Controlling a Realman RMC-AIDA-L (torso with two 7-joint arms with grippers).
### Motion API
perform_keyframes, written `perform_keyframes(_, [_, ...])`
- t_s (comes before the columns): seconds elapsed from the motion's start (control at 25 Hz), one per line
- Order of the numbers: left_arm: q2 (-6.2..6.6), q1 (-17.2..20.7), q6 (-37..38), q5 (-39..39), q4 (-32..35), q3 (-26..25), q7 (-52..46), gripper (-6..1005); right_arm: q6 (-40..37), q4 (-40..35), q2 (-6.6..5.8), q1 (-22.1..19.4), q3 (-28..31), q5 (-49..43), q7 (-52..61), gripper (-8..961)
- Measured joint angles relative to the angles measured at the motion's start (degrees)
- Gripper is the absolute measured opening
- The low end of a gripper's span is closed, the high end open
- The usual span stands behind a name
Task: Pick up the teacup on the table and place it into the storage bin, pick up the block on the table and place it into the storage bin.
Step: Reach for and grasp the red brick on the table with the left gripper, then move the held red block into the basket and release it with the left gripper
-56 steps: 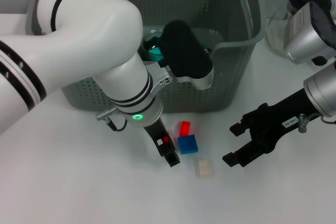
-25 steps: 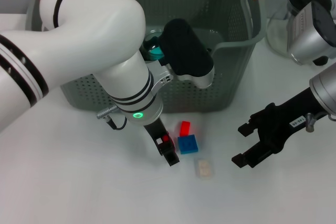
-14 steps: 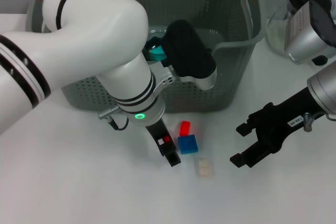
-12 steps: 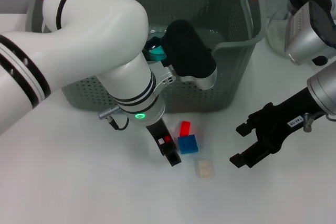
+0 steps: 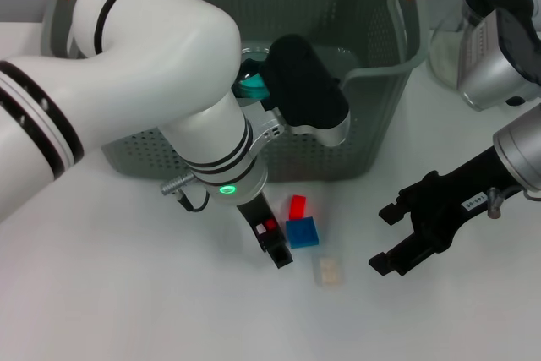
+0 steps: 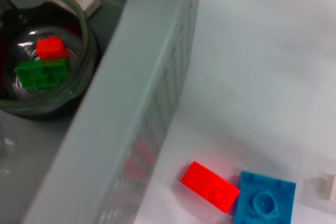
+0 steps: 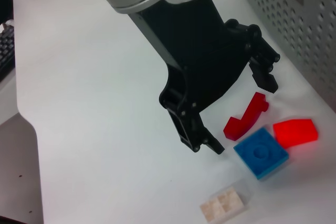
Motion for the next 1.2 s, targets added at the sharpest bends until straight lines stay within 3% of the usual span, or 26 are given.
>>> perform_keyframes(0.88, [0.0,-0.2,-0.7,-1.1,-1.1,0.7,-0.6,826,0.1,-0.1,0.03,-0.4,0.1,0.0,0.0,943])
perform_keyframes(1.12, [0.0,-0.2,-0.1,-1.5,-1.0,0.2,-0.7,666,0.0,-0.2,0.03,-0.5,0.1,0.0,0.0,944])
perform_keyframes(1.2, [0.0,-0.2,0.1,-1.8,-0.8,0.1,-0.7,667,-0.1,-0.2,0.03,-0.5,0.1,0.0,0.0,944])
